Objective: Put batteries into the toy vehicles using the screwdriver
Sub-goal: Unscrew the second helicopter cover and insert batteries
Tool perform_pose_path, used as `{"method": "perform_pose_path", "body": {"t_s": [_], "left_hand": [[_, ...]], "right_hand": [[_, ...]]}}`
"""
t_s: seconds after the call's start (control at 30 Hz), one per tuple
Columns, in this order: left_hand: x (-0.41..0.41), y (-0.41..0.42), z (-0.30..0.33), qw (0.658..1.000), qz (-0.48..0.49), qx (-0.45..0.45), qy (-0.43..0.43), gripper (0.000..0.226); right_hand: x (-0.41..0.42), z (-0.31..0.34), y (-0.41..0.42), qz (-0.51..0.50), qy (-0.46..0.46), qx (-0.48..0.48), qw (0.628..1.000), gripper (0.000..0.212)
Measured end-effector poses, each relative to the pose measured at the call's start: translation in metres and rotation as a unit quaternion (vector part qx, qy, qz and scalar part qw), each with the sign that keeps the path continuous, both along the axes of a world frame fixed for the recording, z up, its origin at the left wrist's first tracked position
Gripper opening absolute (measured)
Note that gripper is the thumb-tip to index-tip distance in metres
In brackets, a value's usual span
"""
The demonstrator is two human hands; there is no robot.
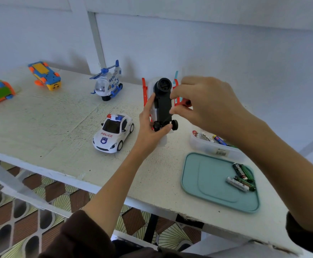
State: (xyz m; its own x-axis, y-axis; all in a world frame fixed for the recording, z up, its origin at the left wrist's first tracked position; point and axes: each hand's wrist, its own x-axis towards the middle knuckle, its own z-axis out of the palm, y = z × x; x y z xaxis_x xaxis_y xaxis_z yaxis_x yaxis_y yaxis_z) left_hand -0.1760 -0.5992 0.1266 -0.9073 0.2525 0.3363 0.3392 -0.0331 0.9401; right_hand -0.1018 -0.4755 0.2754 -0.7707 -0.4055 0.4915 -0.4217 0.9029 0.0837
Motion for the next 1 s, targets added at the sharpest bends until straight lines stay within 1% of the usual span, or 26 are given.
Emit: {"method": "perform_pose_path", "body": {"t_s": [0.03,0.07,0.1,0.17,0.2,0.27,0.33,0.37,0.43,0.47,0.5,0.57,0.6,0.63,0.67,0.73,0.77,0.8,0.83,0.87,0.9,0.93,0.97,1.0], "left_hand": [[0.000,0.000,0.001,1.000,0.000,0.003,0.002,0.082],[-0.001,-0.001,0.001,1.000,0.001,0.005,0.004,0.082],[-0.001,-0.002,0.001,1.000,0.001,0.008,0.006,0.083],[-0.003,-0.003,0.001,1.000,0.001,0.018,0.008,0.085],[-0.003,-0.003,0.001,1.000,-0.001,0.021,0.007,0.085],[-0.001,-0.002,0.003,1.000,-0.008,0.022,0.007,0.084],[-0.001,-0.001,0.002,1.000,-0.011,0.015,0.010,0.084],[-0.001,0.000,0.000,1.000,-0.010,0.009,0.009,0.084],[-0.001,0.000,-0.001,1.000,-0.007,-0.008,0.001,0.085],[-0.001,0.000,-0.002,1.000,-0.006,-0.012,-0.001,0.086],[-0.001,0.000,-0.001,1.000,-0.005,-0.012,-0.001,0.085],[-0.001,-0.002,0.001,1.000,-0.002,-0.001,0.002,0.083],[-0.001,-0.002,0.002,1.000,-0.001,0.005,0.004,0.083],[-0.001,-0.002,0.002,1.000,-0.001,0.011,0.007,0.083],[0.000,-0.002,0.003,1.000,-0.002,0.015,0.010,0.083],[0.000,-0.002,0.002,1.000,-0.006,0.022,0.014,0.083],[0.000,-0.002,0.002,1.000,-0.010,0.023,0.013,0.083],[0.000,-0.002,0.001,1.000,-0.010,0.021,0.012,0.083],[-0.001,-0.002,0.001,1.000,-0.011,0.020,0.011,0.082],[-0.001,-0.002,0.001,1.000,-0.012,0.020,0.010,0.082],[-0.001,-0.002,0.001,1.000,-0.011,0.020,0.009,0.083],[-0.001,-0.002,0.002,1.000,-0.010,0.018,0.009,0.083],[-0.001,-0.002,0.001,1.000,-0.012,0.015,0.009,0.083],[-0.001,-0.002,-0.001,1.000,-0.014,0.009,0.010,0.084]], "right_hand": [[0.000,0.001,0.001,-0.052,-0.013,0.021,0.998,0.030],[0.001,0.001,0.004,-0.076,-0.026,0.031,0.996,0.038],[0.002,0.002,0.006,-0.070,-0.047,0.016,0.996,0.041],[0.006,0.005,0.008,0.033,-0.079,-0.080,0.993,0.033],[0.007,0.006,0.009,0.070,-0.103,-0.104,0.987,0.027],[0.009,0.009,0.008,0.083,-0.117,-0.099,0.985,0.019],[0.010,0.009,0.005,0.035,-0.084,-0.069,0.993,0.011],[0.010,0.008,0.001,-0.010,-0.061,-0.040,0.997,0.012],[0.009,0.006,-0.005,-0.117,-0.035,0.062,0.991,0.020],[0.009,0.005,-0.005,-0.134,-0.041,0.083,0.987,0.022],[0.010,0.005,-0.005,-0.126,-0.057,0.060,0.989,0.022],[0.014,0.007,-0.002,-0.042,-0.101,-0.045,0.993,0.020],[0.015,0.007,-0.001,0.002,-0.114,-0.062,0.992,0.018],[0.015,0.007,0.001,0.021,-0.111,-0.062,0.992,0.018],[0.014,0.007,0.001,0.006,-0.105,-0.057,0.993,0.018],[0.010,0.005,0.001,-0.085,-0.081,-0.018,0.993,0.021],[0.007,0.003,0.002,-0.138,-0.081,0.008,0.987,0.027],[0.005,0.002,0.004,-0.155,-0.086,0.006,0.984,0.034],[0.004,0.001,0.006,-0.130,-0.093,-0.034,0.987,0.036],[0.006,0.002,0.005,-0.054,-0.076,-0.079,0.992,0.033],[0.006,0.002,0.005,0.004,-0.071,-0.083,0.994,0.025],[0.006,0.001,0.007,0.040,-0.061,-0.083,0.994,0.015],[0.005,0.001,0.008,0.046,-0.077,-0.098,0.991,0.015],[0.004,0.003,0.008,0.023,-0.091,-0.122,0.988,0.017]]}}
